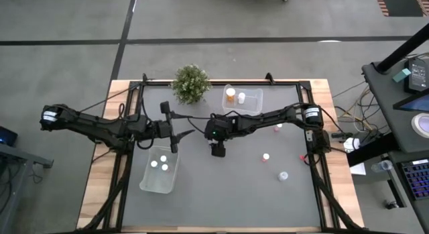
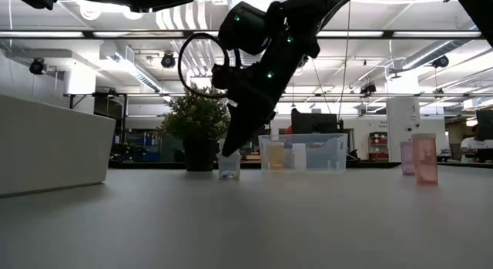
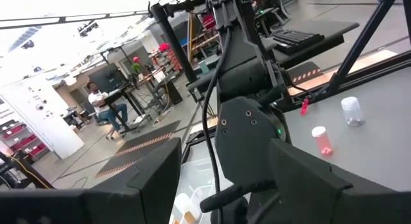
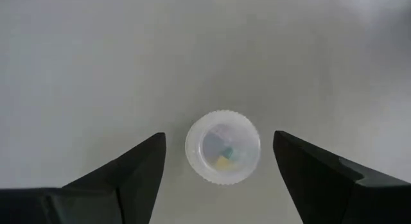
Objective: Pick and place medicine bottles into bin by pill shape (circle, oval)
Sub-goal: Put the left white capsule bottle into the transparent bin
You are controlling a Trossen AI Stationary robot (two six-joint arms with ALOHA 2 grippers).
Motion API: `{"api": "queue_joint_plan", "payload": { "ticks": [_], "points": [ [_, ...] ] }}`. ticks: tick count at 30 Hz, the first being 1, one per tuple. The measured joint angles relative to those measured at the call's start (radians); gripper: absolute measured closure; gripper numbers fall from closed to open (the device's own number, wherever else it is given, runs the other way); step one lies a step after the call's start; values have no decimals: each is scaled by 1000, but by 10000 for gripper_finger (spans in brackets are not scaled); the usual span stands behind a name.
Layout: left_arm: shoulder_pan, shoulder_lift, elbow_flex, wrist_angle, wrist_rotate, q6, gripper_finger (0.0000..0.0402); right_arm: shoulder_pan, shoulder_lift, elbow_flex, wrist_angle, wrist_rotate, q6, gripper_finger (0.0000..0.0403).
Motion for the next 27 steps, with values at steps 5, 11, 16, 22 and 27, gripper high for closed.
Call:
{"api": "queue_joint_plan", "payload": {
  "ticks": [5,11,16,22,27],
  "points": [
    [0,0,0,0,0,0,182,-1,-2,6,0,0,6,154],
    [0,1,1,0,0,0,182,-1,-7,6,0,0,7,189],
    [0,1,1,0,0,0,182,-1,-7,6,-3,0,7,230],
    [0,1,1,0,0,0,182,-1,-11,6,-5,-1,7,265],
    [0,1,1,0,0,0,182,-1,-61,6,-27,0,13,254]
  ]
}}
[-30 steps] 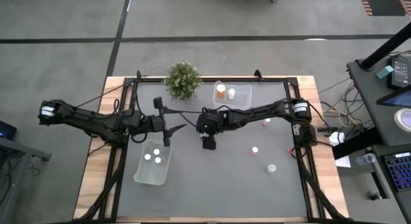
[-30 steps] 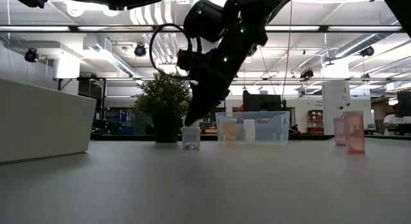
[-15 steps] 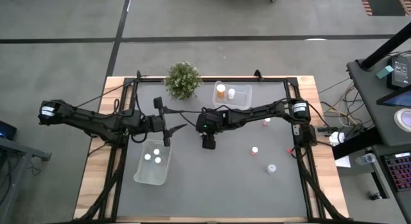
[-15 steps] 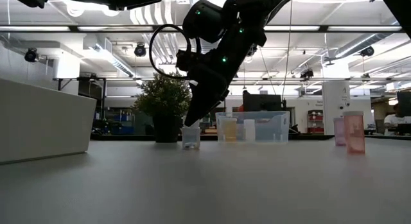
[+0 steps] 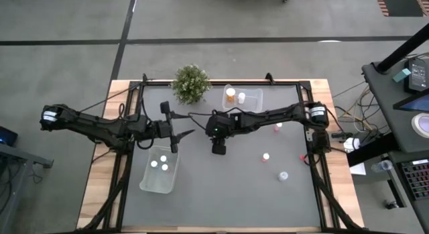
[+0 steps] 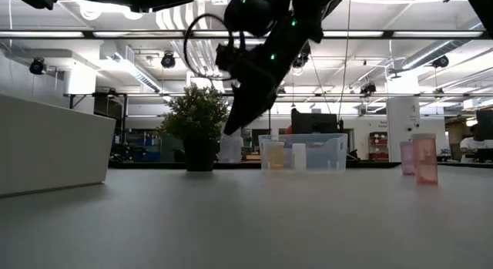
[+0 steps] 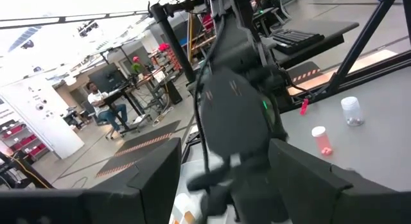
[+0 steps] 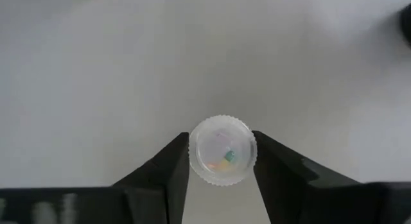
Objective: Pick and place medicine bottles into bin by pill shape (circle, oval)
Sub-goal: Put the left white capsule bottle into the transparent bin
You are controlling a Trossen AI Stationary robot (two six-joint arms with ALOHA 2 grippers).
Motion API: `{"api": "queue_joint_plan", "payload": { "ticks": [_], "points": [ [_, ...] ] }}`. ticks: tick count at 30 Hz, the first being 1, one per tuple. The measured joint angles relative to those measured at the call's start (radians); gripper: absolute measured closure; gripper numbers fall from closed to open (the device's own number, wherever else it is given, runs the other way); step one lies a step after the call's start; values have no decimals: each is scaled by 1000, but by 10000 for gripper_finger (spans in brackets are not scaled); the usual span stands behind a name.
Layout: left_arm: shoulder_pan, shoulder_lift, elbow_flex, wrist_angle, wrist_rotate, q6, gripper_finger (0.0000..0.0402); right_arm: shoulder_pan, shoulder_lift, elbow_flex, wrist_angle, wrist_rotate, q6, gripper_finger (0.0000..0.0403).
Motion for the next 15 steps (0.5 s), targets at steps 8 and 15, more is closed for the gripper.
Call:
{"api": "queue_joint_plan", "payload": {
  "ticks": [8,15],
  "points": [
    [0,0,0,0,0,0,182,-44,-138,0,-144,89,22,258],
    [0,0,0,0,0,-2,182,-162,-244,-18,-215,109,103,259]
  ]
}}
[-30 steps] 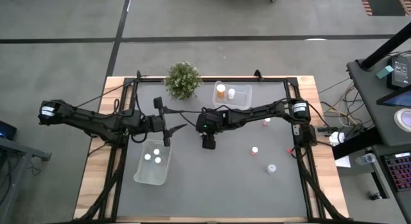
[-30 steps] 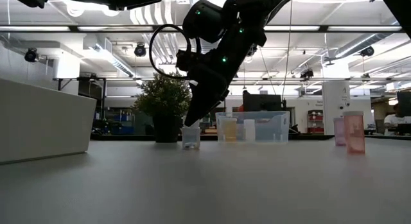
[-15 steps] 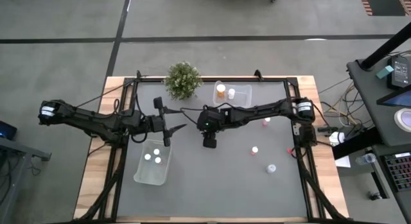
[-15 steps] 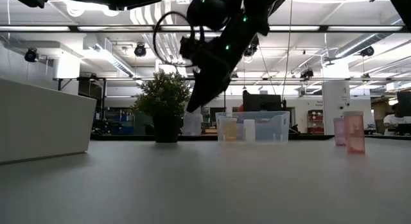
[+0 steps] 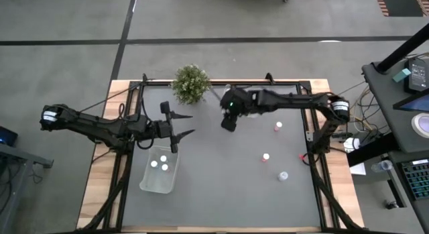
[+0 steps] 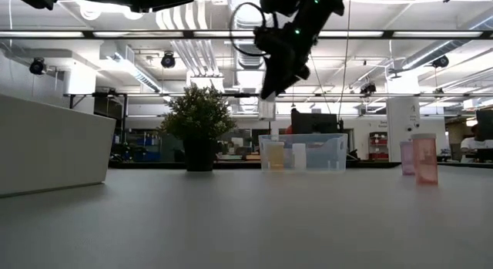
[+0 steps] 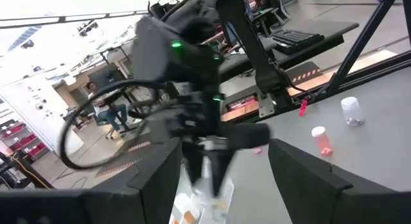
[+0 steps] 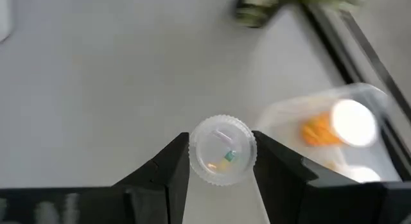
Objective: Pick and place medicine bottles into bin by pill shape (circle, oval)
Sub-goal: Put the left white capsule bottle into the transparent bin
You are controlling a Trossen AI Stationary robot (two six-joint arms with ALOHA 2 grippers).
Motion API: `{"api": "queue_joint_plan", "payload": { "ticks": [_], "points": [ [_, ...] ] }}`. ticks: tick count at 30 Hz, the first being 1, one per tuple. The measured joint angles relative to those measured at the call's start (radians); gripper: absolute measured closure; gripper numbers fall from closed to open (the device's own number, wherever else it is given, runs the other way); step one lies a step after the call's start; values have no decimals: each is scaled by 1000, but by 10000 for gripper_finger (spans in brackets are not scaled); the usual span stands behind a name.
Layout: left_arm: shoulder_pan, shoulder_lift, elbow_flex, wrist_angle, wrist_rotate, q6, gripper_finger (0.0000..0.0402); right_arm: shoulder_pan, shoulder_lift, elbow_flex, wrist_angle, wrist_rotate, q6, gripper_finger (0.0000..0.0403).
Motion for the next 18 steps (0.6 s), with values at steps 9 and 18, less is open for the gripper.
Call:
{"api": "queue_joint_plan", "payload": {
  "ticks": [9,18],
  "points": [
    [0,0,0,-1,0,-1,182,-165,-127,-150,5,55,118,259],
    [0,0,0,-1,0,-1,182,-275,-185,-334,76,71,184,256]
  ]
}}
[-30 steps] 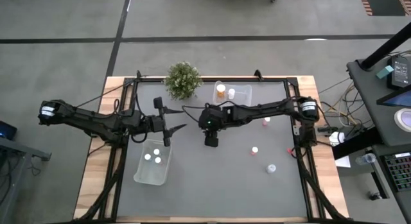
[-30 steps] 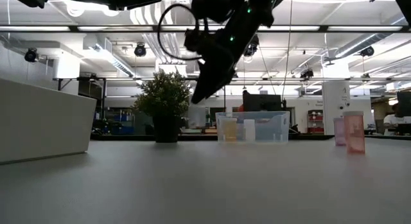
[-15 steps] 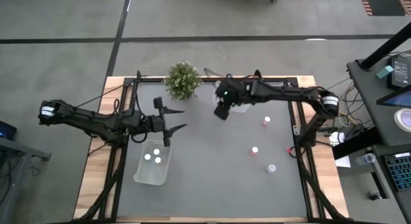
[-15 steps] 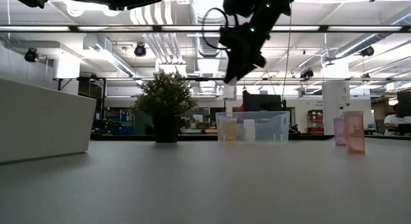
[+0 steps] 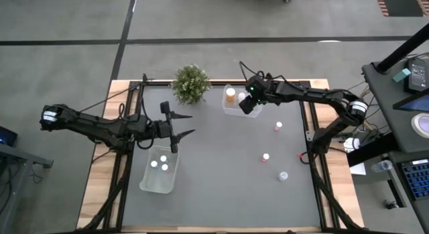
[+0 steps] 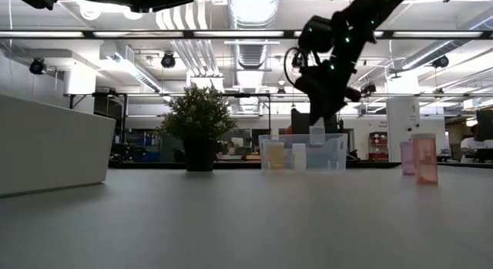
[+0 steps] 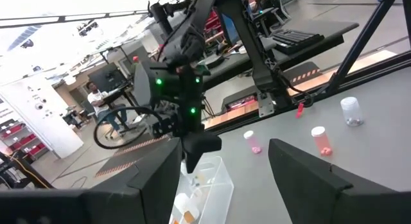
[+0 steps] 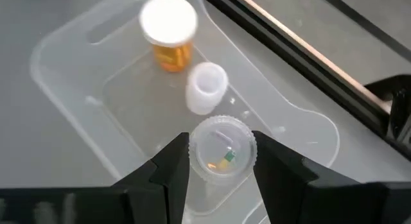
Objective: Pick and place medicine bottles into bin by pill shape (circle, oval)
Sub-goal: Put the left white capsule bottle into the transparent bin
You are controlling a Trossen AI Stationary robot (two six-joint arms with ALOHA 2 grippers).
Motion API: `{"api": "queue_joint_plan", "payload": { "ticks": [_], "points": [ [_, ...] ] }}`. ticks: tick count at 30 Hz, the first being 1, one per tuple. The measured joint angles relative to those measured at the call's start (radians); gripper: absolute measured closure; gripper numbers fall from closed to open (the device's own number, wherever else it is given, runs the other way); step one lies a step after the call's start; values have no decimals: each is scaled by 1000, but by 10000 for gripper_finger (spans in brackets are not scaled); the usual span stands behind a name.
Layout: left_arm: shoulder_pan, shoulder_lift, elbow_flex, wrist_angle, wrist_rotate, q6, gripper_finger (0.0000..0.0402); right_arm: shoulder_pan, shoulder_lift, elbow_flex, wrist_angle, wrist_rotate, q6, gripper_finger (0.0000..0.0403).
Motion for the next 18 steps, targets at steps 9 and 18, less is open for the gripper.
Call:
{"api": "queue_joint_plan", "payload": {
  "ticks": [9,18],
  "points": [
    [0,0,0,0,0,0,182,-45,15,-104,151,7,23,255],
    [0,0,0,0,0,0,182,-48,67,-104,170,67,14,255]
  ]
}}
